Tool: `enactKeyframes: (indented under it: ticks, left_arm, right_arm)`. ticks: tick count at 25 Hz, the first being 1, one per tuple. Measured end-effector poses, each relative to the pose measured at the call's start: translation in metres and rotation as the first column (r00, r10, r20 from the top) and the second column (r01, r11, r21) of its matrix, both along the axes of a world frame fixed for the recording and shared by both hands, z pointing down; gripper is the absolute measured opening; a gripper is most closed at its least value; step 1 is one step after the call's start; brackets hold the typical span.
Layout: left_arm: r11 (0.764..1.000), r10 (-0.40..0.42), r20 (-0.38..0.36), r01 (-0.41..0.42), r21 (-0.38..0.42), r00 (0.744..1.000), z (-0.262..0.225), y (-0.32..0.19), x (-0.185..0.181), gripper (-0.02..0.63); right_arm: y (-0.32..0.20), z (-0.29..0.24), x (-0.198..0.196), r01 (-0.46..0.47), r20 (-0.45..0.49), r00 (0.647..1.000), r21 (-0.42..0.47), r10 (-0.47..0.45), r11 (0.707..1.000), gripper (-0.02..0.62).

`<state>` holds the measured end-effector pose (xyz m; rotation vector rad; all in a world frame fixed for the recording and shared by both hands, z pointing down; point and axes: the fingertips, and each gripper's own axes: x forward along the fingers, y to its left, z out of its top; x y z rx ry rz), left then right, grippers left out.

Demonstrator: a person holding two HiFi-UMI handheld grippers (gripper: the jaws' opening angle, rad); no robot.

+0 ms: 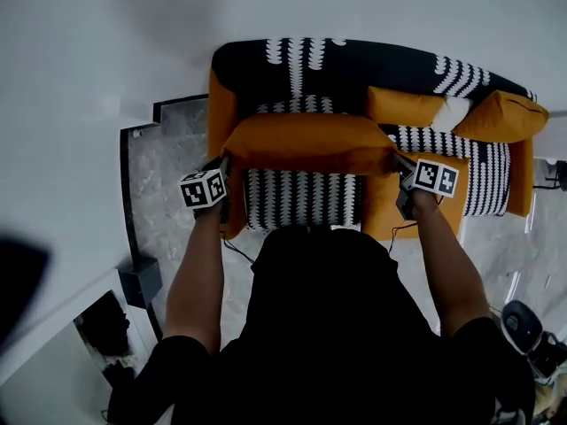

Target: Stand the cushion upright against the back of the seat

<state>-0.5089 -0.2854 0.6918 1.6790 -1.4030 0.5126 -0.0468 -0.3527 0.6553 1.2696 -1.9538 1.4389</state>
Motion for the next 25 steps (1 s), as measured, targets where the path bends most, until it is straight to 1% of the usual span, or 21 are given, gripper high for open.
enactKeyframes:
  ticks: [1, 3, 6, 9, 12, 14, 17, 19, 20, 22, 23, 25]
  left_arm:
    - [1.0, 0.02, 0.007, -0.02, 0.014, 1.0, -0.004, -0.013, -0.001, 0.038]
    - [0.998, 0.031, -0.003, -0.031, 0.046, 1.0, -0.015, -0.039, 0.0, 0.038]
    - [0.995, 0.007, -0.034, -0.004, 0.099, 0.999, -0.038, -0.075, 0.001, 0.038]
    - [0.991, 0.007, -0.039, -0.001, 0.137, 0.999, -0.055, -0.111, -0.001, 0.038]
    - [0.991, 0.021, -0.053, -0.014, 0.129, 0.998, -0.055, -0.14, -0.004, 0.037]
    - [0.991, 0.026, -0.054, -0.019, 0.131, 0.998, -0.057, -0.153, -0.007, 0.037]
    - [0.991, 0.008, -0.072, 0.002, 0.133, 0.997, -0.055, -0.168, -0.014, 0.037]
    - [0.992, -0.006, -0.065, 0.014, 0.125, 0.998, -0.053, -0.181, -0.017, 0.038]
    - [0.994, -0.007, -0.049, 0.012, 0.112, 0.999, -0.052, -0.187, -0.018, 0.038]
    - [0.998, -0.009, -0.013, 0.01, 0.059, 1.0, -0.042, -0.197, -0.02, 0.038]
    - [0.999, -0.015, -0.003, 0.015, 0.032, 1.0, -0.035, -0.2, -0.022, 0.038]
    - [1.0, -0.015, 0.002, 0.015, 0.013, 1.0, -0.026, -0.204, -0.024, 0.038]
  right_arm:
    - [-0.008, 0.001, 0.0, -0.022, 0.002, 1.0, 0.008, 0.022, 1.0, 0.044]
    - [-0.026, 0.003, 0.0, -0.055, -0.002, 0.998, 0.025, 0.055, 0.998, 0.044]
    - [-0.056, 0.001, 0.002, -0.069, -0.021, 0.997, 0.043, 0.07, 0.997, 0.044]
    - [-0.089, -0.002, 0.0, -0.074, -0.018, 0.997, 0.066, 0.075, 0.995, 0.044]
    - [-0.126, -0.009, -0.003, -0.12, 0.02, 0.993, 0.097, 0.119, 0.988, 0.044]
    - [-0.149, -0.01, -0.006, -0.118, 0.011, 0.993, 0.116, 0.118, 0.986, 0.044]
    - [-0.182, -0.004, -0.013, -0.081, -0.049, 0.995, 0.134, 0.088, 0.988, 0.044]
    - [-0.2, 0.004, -0.016, -0.069, -0.092, 0.992, 0.128, 0.081, 0.989, 0.044]
    - [-0.207, 0.009, -0.017, -0.068, -0.111, 0.99, 0.118, 0.081, 0.991, 0.044]
    - [-0.221, 0.019, -0.02, -0.062, -0.145, 0.987, 0.092, 0.075, 0.994, 0.046]
    - [-0.227, 0.022, -0.022, -0.055, -0.16, 0.985, 0.083, 0.067, 0.995, 0.046]
    - [-0.236, 0.028, -0.026, -0.044, -0.192, 0.98, 0.077, 0.059, 0.996, 0.046]
